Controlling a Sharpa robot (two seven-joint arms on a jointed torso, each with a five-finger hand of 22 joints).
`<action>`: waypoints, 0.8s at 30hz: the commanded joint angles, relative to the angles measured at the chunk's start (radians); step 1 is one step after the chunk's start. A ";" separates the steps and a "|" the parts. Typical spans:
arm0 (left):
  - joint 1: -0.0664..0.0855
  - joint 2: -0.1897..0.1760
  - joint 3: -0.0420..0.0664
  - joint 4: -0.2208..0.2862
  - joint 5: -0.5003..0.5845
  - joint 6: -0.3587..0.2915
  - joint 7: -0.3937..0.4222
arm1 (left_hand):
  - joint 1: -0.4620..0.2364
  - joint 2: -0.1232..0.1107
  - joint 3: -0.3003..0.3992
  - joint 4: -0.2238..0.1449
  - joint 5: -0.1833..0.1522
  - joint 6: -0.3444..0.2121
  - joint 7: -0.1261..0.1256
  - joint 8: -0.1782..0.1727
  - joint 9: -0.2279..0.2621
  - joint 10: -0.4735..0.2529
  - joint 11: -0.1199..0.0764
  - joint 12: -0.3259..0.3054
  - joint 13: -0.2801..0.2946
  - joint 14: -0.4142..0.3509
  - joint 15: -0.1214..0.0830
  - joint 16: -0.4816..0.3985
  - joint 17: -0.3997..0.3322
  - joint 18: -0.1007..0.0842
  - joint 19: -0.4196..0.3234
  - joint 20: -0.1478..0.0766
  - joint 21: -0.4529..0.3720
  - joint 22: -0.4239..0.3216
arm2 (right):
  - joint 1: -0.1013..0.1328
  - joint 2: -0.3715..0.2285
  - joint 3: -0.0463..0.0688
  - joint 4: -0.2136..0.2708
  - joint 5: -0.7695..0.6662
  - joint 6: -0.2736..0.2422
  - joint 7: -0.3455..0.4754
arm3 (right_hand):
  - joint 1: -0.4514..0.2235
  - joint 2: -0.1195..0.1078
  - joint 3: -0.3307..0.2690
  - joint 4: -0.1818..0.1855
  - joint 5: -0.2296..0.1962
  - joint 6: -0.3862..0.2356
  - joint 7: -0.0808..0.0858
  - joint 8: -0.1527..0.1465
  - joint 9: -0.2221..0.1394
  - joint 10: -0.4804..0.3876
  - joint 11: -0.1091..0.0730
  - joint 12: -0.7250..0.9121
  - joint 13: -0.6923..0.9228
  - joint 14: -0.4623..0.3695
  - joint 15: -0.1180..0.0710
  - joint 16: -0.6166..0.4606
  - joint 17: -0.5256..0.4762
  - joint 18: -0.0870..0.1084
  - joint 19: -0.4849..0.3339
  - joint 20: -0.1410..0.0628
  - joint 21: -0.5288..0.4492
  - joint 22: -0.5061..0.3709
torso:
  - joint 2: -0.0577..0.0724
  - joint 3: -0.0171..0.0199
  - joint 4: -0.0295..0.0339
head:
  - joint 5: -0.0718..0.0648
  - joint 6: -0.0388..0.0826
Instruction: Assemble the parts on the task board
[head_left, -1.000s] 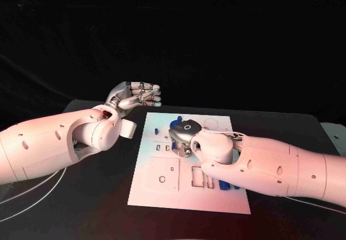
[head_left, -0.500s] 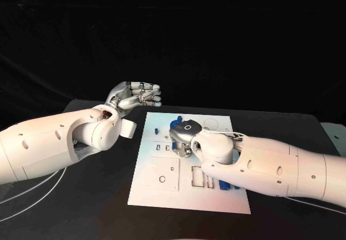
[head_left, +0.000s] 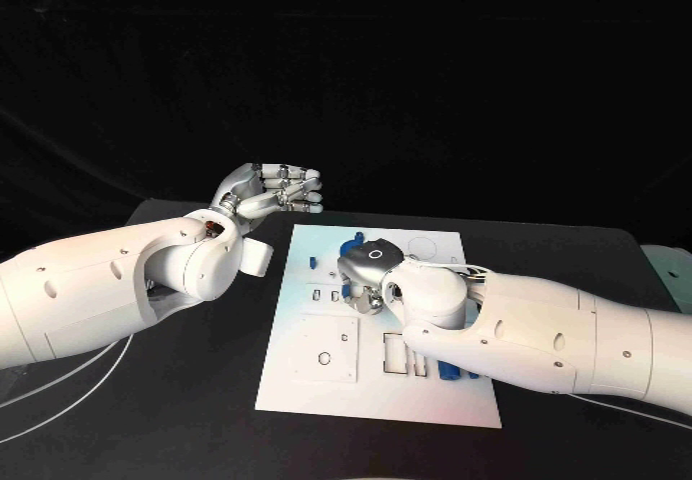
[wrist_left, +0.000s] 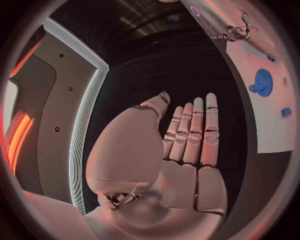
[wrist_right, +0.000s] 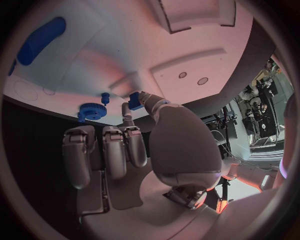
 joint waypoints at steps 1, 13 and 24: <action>0.001 0.001 0.001 0.002 -0.003 0.016 0.005 | -0.010 -0.003 0.005 0.002 -0.006 -0.010 -0.001 -0.006 -0.001 -0.005 0.001 -0.005 -0.001 -0.002 0.004 -0.003 0.001 0.005 0.003 0.004 -0.002 -0.001 | -0.001 0.000 0.000 0.000 -0.011 -0.006 0.006 | -0.010 0.003 -0.001 0.006 0.003 -0.009 -0.001 -0.005 -0.002 0.040 0.008 -0.005 0.196 0.101 0.008 -0.005 0.243 -0.014 0.106 0.002 0.005 0.263 | 0.000 -0.0006 0.0002 | 0.000 0.000; 0.001 0.000 0.001 0.003 -0.003 0.016 0.005 | -0.010 -0.003 0.005 0.002 -0.006 -0.010 -0.001 -0.006 -0.001 -0.005 0.001 -0.005 -0.001 -0.002 0.004 -0.003 0.001 0.005 0.003 0.004 -0.002 -0.001 | -0.002 0.002 -0.001 -0.007 -0.006 0.017 0.013 | -0.007 0.009 0.004 0.006 0.007 -0.004 -0.003 -0.002 -0.001 0.042 0.007 -0.003 0.198 0.100 0.008 -0.005 0.241 -0.014 0.106 0.004 0.005 0.263 | 0.000 -0.0004 0.0010 | -0.001 -0.002; 0.001 0.000 0.001 0.003 -0.003 0.015 0.004 | -0.010 -0.003 0.005 0.002 -0.006 -0.010 -0.001 -0.006 -0.001 -0.005 0.001 -0.005 -0.001 -0.002 0.004 -0.003 0.001 0.005 0.003 0.004 -0.002 -0.001 | -0.004 0.002 -0.002 -0.008 -0.003 0.006 0.019 | -0.003 0.012 0.008 0.004 0.009 0.002 -0.005 0.001 0.000 0.044 0.006 0.000 0.200 0.100 0.007 -0.006 0.241 -0.014 0.106 0.003 0.005 0.263 | 0.000 -0.0005 0.0000 | 0.000 -0.004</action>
